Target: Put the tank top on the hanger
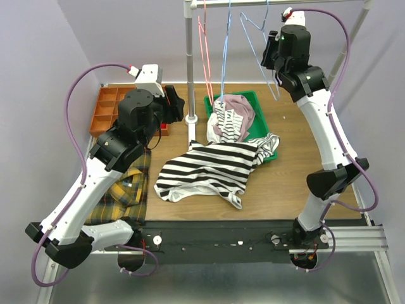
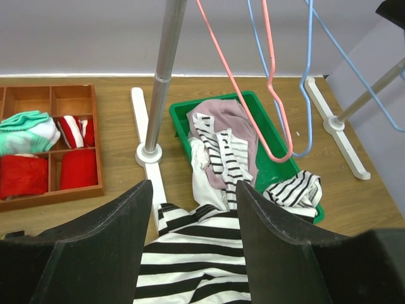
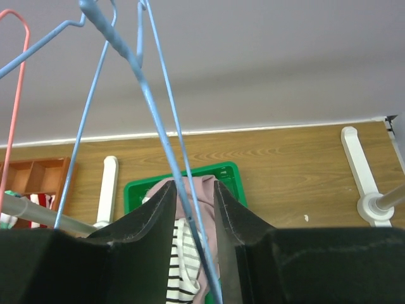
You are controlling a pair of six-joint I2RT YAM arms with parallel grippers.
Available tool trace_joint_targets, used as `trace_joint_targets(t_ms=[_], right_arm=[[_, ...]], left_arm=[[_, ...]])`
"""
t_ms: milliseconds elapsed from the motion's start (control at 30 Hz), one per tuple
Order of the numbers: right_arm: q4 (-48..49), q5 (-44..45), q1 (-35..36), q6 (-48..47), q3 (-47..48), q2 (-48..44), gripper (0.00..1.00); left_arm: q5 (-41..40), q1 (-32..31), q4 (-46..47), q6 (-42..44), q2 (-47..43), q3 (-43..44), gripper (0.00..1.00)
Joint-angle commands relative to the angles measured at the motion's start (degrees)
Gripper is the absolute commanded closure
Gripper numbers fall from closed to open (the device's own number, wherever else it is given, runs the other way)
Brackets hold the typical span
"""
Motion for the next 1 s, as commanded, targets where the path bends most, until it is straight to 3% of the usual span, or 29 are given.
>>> trace_joint_targets(t_ms=[0,700,833,867,967], right_arm=[[1.09,-5.64,-0.77,-0.31,-0.07,0.18,0.62],[-1.19,-7.66,-0.95,-0.83,4.94,4.40,0.78],[-1.45,-6.43,-0.95,-1.19,6.79,5.02,0.90],[-1.80,-6.08,-0.95,-1.27,8.18,5.28,0.98],[-2.16,-5.20,-0.95,-1.63,10.04,6.07,0.99]], left_arm=[[1.32,0.65,1.21,0.51,-1.27,-1.07,0.36],[2.20,1.88,1.04,0.77,-1.71,-2.39,0.36],[2.29,1.97,1.04,0.77,-1.80,-2.48,0.36],[2.29,1.97,1.04,0.77,-1.71,-2.39,0.36],[2.37,1.97,0.95,0.86,-1.97,-2.48,0.36]])
